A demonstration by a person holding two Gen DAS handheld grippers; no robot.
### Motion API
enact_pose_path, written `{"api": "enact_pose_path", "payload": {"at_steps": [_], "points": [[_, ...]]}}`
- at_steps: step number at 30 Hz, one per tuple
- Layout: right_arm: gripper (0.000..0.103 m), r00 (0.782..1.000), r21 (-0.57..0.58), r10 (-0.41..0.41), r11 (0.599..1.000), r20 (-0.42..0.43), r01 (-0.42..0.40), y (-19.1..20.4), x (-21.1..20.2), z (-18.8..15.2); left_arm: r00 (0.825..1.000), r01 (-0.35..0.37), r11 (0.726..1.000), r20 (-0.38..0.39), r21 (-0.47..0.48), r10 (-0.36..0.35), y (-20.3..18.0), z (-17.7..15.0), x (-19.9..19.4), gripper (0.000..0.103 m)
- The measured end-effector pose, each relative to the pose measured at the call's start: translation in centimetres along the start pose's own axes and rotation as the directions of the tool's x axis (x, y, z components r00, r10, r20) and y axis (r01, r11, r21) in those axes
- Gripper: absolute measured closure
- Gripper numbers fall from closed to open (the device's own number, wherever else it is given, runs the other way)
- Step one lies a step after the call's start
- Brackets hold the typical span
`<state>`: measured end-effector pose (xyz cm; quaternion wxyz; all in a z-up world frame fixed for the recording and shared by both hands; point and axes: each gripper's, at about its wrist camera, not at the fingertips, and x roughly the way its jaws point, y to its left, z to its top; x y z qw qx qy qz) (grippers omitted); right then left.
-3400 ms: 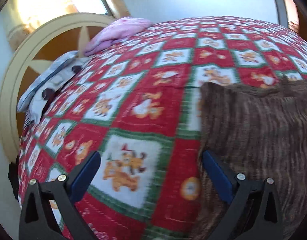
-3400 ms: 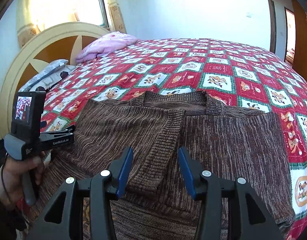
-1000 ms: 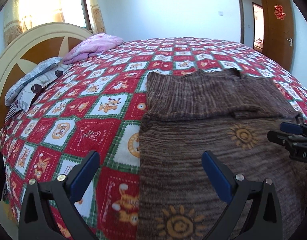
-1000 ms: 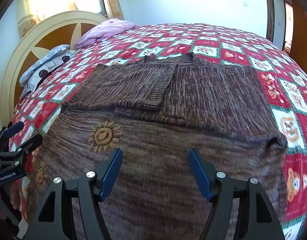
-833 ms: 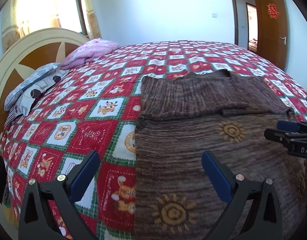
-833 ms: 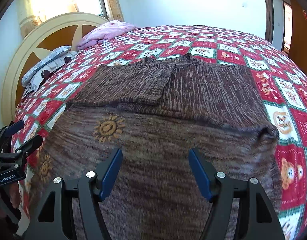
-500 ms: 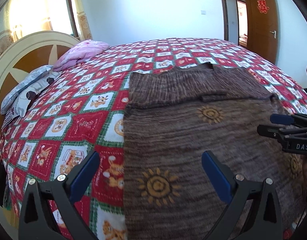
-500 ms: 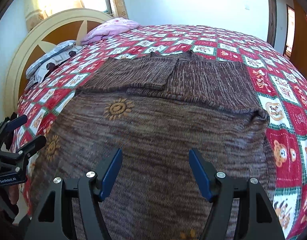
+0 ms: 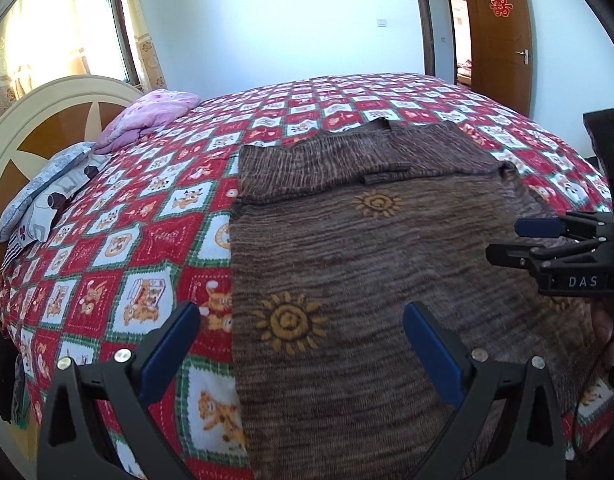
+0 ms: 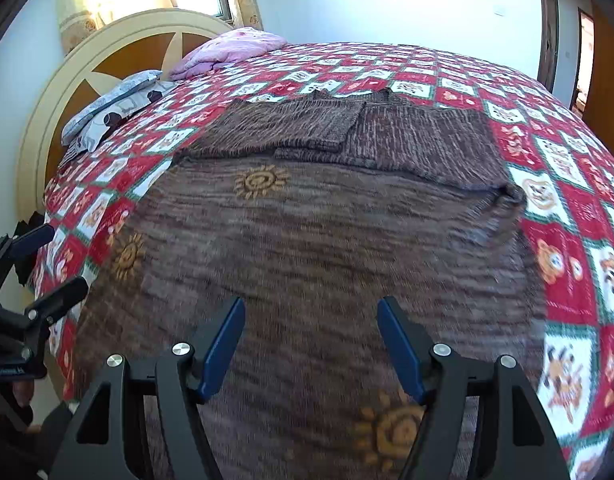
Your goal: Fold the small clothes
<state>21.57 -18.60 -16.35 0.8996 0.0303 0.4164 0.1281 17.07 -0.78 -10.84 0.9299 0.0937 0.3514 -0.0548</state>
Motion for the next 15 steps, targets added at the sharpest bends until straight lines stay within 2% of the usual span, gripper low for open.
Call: {"api": "enact_pose_path", "payload": {"at_steps": [9,15], "points": [[0.034,0.999,-0.022,-0.031,0.999,-0.027,0.030,0.1,-2.9,-2.9,0.999,-0.019,1.000,-0.033,0.021,0.020,2.1,-3.1,-2.0,0.000],[0.034,0.999,-0.044,-0.039,0.998,-0.028,0.037,0.6,-4.9,-5.2,0.996,0.017,0.999,-0.089,-0.046,-0.021,4.2,-5.4,-3.5,0.001]]}}
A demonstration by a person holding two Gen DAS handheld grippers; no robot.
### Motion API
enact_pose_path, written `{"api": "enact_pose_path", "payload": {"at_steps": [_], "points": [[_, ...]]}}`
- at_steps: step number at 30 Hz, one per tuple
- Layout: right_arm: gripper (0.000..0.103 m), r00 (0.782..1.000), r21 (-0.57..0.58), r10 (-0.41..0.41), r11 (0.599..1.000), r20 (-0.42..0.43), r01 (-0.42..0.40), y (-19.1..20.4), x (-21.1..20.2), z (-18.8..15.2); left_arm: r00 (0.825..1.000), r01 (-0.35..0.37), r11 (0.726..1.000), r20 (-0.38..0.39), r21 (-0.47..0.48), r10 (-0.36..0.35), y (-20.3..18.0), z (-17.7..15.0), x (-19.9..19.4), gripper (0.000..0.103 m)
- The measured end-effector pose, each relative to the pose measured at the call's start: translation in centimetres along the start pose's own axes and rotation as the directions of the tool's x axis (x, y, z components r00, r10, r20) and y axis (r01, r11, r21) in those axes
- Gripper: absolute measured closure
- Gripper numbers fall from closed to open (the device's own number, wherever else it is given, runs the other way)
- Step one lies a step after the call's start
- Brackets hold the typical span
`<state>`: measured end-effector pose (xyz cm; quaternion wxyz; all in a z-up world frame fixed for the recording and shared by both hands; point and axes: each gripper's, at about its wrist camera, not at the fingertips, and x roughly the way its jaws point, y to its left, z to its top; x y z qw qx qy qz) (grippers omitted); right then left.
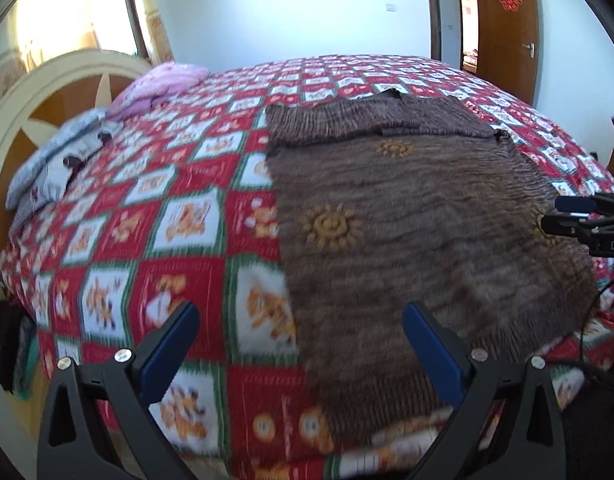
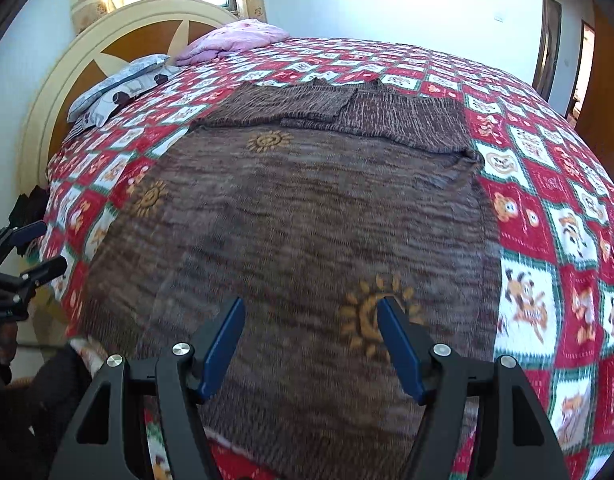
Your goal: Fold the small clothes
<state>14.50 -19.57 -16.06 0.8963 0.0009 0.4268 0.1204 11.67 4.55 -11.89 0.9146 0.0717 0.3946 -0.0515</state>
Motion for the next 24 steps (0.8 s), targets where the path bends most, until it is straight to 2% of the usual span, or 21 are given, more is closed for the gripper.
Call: {"api": "enact_pose_path", "payload": {"at_steps": [6,9,12,13,15,16,18,21,24], "points": [[0.034,1.000,0.003,0.003,1.000,-0.006,-0.003,0.5,-0.7,-1.5,0.993,0.068,0.996,-0.096,-0.066,-0.074,0.8,-2.9,0.2,0.007],[0.034,1.000,-0.002,0.008,1.000,-0.003,-0.008,0.8,-1.1,-2.0,0.984,0.092,0.992,-0.141,-0.090,-0.104,0.5,-3.9,1.0,0.020],[0.034,1.000,-0.013,-0.010,1.000,0.015,0.011,1.1,-1.5,-2.3,0.963,0.150,0.979,-0.205,-0.140,-0.176,0.3,-4.5,2.1,0.040],[0.034,1.000,-0.011,-0.012,1.000,0.020,0.013,1.1,-1.6,-2.4,0.956,0.161,0.974,-0.220,-0.157,-0.193,0.3,-4.7,2.4,0.043],[0.033,1.000,-0.002,-0.006,1.000,0.024,0.006,1.1,-1.6,-2.5,0.951,0.169,0.969,-0.228,-0.181,-0.208,0.3,-4.8,2.7,0.044],[0.033,1.000,0.000,-0.002,1.000,0.022,0.002,1.1,-1.5,-2.5,0.950,0.173,0.967,-0.227,-0.186,-0.214,0.3,-4.9,2.7,0.049],[0.033,1.000,0.000,-0.002,1.000,0.019,0.002,1.2,-1.3,-2.6,0.946,0.186,0.963,-0.229,-0.196,-0.229,0.3,-4.9,2.8,0.053],[0.033,1.000,0.008,0.006,1.000,0.015,-0.006,1.2,-1.1,-2.8,0.942,0.198,0.957,-0.228,-0.211,-0.245,0.2,-4.9,3.3,0.053],[0.033,1.000,0.016,0.008,1.000,0.015,-0.008,1.0,-1.1,-2.8,0.951,0.188,0.964,-0.211,-0.189,-0.227,-0.4,-4.8,3.7,0.053]]}}
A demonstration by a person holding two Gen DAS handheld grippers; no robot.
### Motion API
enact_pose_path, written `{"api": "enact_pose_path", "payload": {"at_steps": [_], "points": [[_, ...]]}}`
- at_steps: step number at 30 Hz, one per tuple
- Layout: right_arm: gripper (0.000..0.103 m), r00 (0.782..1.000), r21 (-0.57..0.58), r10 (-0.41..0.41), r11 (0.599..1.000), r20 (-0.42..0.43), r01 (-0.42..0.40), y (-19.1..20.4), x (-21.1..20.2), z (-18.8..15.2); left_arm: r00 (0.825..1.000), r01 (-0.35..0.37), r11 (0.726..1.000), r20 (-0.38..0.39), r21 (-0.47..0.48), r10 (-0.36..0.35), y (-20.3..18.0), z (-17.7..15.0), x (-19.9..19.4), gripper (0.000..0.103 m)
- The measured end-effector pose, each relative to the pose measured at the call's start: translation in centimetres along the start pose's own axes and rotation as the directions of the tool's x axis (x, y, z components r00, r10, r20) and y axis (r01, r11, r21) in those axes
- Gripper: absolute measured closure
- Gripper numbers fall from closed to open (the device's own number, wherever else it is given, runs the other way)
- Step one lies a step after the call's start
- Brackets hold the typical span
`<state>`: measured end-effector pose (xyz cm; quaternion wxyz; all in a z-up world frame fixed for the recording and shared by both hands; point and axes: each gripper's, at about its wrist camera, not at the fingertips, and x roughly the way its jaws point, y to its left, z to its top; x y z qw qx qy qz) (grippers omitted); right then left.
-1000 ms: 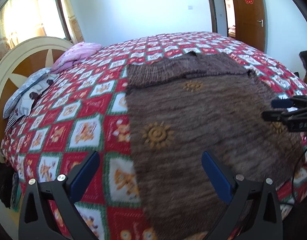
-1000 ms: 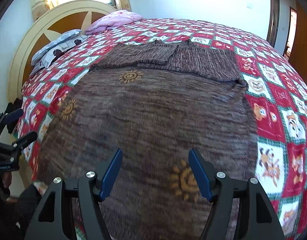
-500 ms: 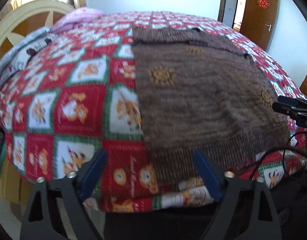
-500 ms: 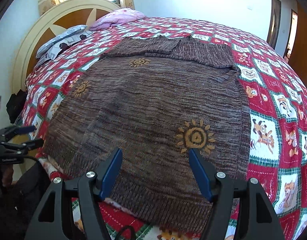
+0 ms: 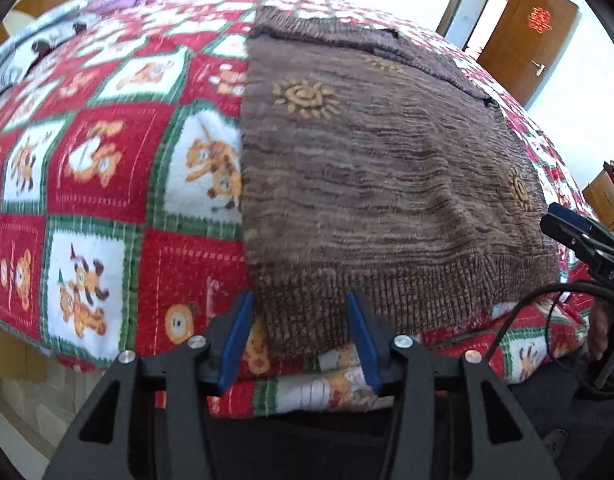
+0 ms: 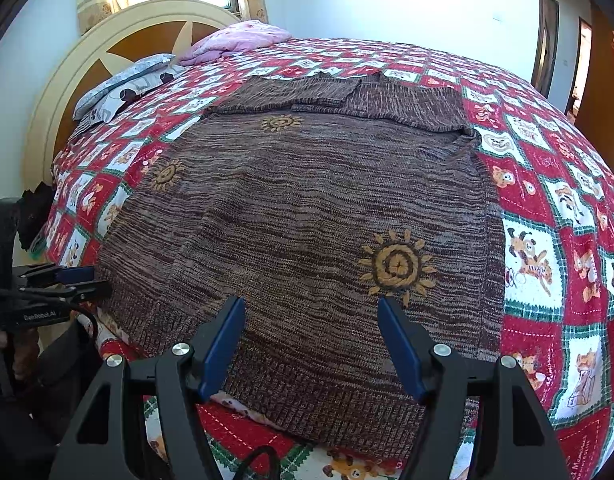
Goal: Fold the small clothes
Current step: 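Close the left and right grippers on the sweater's ribbed hem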
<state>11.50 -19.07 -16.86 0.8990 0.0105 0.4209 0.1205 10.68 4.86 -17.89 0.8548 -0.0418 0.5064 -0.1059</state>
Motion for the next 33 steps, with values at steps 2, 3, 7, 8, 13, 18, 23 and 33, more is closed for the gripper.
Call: {"api": "enact_pose_path", "payload": {"at_steps": [2,3,7,8,13,18,23,33], "points": [[0.033,1.000,0.012,0.002,1.000,0.005,-0.002,-0.4,-0.3,0.1,1.000,-0.022,1.000,0.006,0.021,0.022,-0.3,0.0,0.1,0.053],[0.033,1.000,0.023,0.001,1.000,0.005,-0.001,-0.8,-0.5,0.3,1.000,-0.028,0.999,0.013,0.034,0.028,-0.4,-0.1,0.0,0.061],[0.033,0.999,0.100,-0.043,0.994,0.013,0.041,-3.6,-2.0,0.3,1.000,-0.029,0.997,0.014,0.075,0.028,-0.7,-0.3,-0.1,0.092],[0.033,0.998,0.123,-0.055,0.991,0.011,0.053,-4.6,-2.4,0.0,1.000,-0.028,0.996,0.016,0.081,0.026,-0.8,-0.3,-0.2,0.092],[0.033,0.992,0.210,-0.116,0.970,-0.046,0.123,-8.4,-3.9,-2.4,1.000,-0.001,0.997,0.025,0.077,-0.001,-0.4,0.0,-0.7,0.092],[0.034,0.992,0.272,-0.058,0.958,-0.110,0.086,-9.7,-3.4,-4.7,1.000,0.017,0.997,0.021,0.070,-0.019,-0.2,0.0,-0.7,0.092],[0.038,0.986,0.307,0.012,0.951,-0.167,0.041,-9.5,-2.3,-6.2,0.999,0.018,0.997,0.030,0.077,-0.020,-0.3,0.0,-1.1,0.092],[0.056,0.982,0.291,0.003,0.955,-0.188,0.053,-8.3,-1.2,-7.1,0.999,0.021,0.997,0.030,0.071,-0.023,-0.2,0.0,-0.9,0.093]]}}
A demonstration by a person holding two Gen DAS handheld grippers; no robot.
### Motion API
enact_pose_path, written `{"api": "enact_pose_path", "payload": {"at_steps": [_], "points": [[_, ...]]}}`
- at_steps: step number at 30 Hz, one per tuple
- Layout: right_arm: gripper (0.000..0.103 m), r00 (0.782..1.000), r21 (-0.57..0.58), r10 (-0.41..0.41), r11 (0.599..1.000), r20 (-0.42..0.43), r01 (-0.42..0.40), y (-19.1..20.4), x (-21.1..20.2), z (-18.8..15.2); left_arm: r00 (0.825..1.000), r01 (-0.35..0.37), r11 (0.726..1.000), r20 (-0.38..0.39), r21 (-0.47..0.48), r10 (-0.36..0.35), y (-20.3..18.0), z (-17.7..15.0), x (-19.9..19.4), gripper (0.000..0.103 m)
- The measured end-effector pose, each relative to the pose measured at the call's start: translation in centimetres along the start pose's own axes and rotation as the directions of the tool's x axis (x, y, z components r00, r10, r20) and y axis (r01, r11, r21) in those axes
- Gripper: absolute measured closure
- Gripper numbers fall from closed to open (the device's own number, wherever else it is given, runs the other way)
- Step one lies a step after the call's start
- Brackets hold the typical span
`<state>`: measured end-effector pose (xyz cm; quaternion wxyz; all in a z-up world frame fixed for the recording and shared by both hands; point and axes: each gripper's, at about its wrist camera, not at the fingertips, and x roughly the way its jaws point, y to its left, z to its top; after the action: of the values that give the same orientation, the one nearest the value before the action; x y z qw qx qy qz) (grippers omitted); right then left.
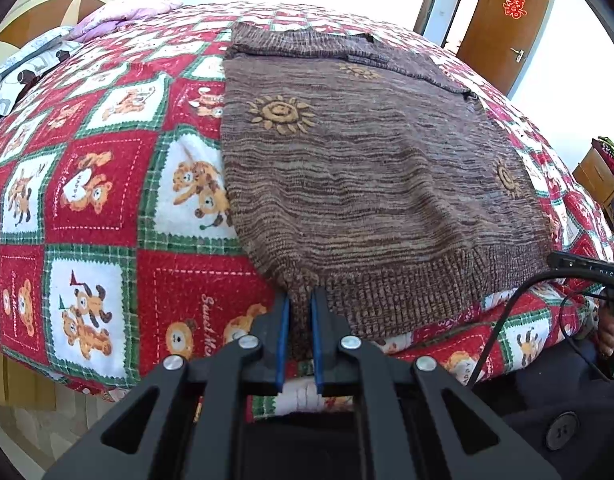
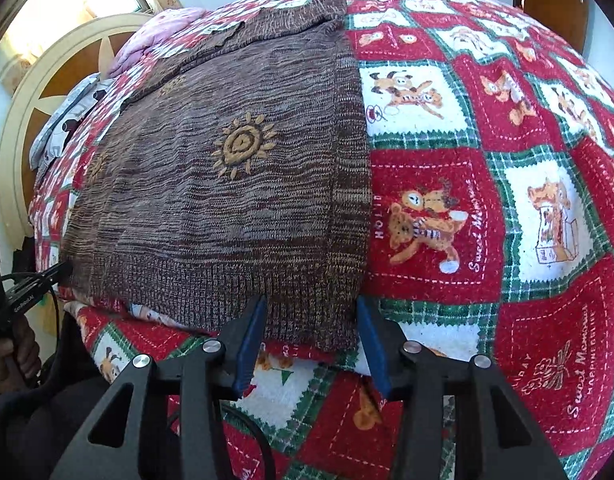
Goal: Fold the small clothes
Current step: 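Close the left and right grippers on the sweater's ribbed hem, then lift the held hem with both grippers and fold it toward the collar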
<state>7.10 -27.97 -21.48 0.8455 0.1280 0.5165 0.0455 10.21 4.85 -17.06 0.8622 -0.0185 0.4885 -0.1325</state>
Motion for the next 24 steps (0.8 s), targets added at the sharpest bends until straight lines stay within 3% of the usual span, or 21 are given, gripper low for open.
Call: {"api": "enact_pose_path", "payload": {"at_steps": [4,8,12,20,24], "points": [[0.093,1.000,-0.042,-0.023,0.999,0.021,0.024,0.8,0.1,0.0,1.000,-0.001,1.000,0.001,0.004,0.001,-0.1,0.0,0.2,0.093],[0.095,0.995,0.013,0.076,0.997,0.057,-0.076,-0.5,-0.9,0.4,1.000,0.011,1.000,0.015,0.006,-0.012,-0.2,0.3,-0.3,0.094],[0.096,0.972,0.051,0.176,0.981,0.156,-0.186,-1.5,-3.3,1.0,0.996,0.043,0.999,0.080,0.000,-0.043,0.0,1.1,-2.3,0.094],[0.096,0.921,0.077,0.285,0.946,0.265,-0.315,-2.0,-6.2,1.9,0.982,0.125,0.991,0.147,-0.057,-0.115,1.3,2.1,-4.6,0.094],[0.096,0.915,0.124,0.308,0.929,0.262,-0.348,-2.9,-5.8,1.8,0.974,0.167,0.983,0.169,-0.073,-0.153,1.5,2.4,-5.1,0.094]]}}
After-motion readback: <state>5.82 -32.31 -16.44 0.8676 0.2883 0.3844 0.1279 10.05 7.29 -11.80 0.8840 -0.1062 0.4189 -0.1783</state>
